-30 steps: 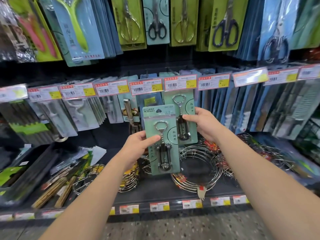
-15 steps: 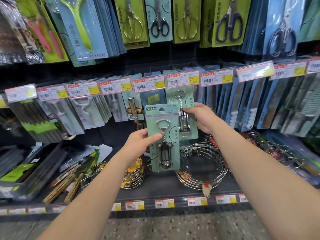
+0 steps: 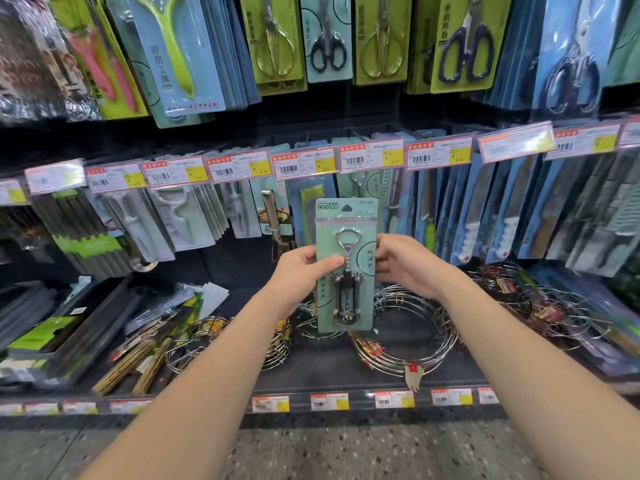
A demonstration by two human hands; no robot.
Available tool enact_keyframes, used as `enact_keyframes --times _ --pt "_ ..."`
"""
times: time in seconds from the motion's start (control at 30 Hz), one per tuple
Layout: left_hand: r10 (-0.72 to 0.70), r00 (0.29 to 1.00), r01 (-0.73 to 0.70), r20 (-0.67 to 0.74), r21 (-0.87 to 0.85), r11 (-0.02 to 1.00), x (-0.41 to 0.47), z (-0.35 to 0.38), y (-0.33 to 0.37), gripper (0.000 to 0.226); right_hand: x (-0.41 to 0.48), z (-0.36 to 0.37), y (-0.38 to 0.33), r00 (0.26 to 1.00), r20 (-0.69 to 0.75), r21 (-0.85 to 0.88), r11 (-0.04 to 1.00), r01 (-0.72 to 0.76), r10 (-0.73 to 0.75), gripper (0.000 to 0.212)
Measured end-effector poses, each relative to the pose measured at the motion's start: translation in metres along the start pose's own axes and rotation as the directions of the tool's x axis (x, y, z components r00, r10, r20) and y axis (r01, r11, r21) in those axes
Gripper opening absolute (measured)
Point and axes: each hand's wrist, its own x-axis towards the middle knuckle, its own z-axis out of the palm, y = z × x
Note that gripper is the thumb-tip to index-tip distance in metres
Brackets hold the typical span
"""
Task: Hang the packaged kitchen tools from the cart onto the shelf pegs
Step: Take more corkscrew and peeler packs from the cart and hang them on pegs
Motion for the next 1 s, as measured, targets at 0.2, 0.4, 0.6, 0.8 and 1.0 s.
enact_keyframes --times 0.2,0.4,0.6,0.8,1.0 --pt "0.011 1.0 -0.012 -0.017 -0.043 0.999 0.012 0.012 0.011 0.027 -0.008 -0.005 -0.001 0.984 -0.037 -0.094 0.981 0.172 -0.176 0.022" --pt "-0.085 0.993 0.079 0.087 0.079 0.994 0.009 0.009 0.003 0.024 0.001 -0.016 -0.011 0.939 -0.206 -0.152 0.957 0.247 -0.275 0.019" --pt "-0.045 0.997 0.035 0.061 0.146 0.989 0.012 0.015 -0.002 0.016 0.0 -0.015 -0.024 0.938 -0.201 -0.218 0.946 0.239 -0.284 0.019" --pt "-0.034 0.997 0.022 0.071 0.164 0.986 0.011 0.017 -0.003 0.015 0.004 -0.018 -0.02 0.943 -0.212 -0.193 0.957 0.216 -0.255 0.017" --pt "-0.011 0.997 -0.001 0.074 0.165 0.986 0.009 0.023 -0.002 0.012 0.008 -0.026 -0.01 0.929 -0.261 -0.212 0.955 0.209 -0.262 0.015"
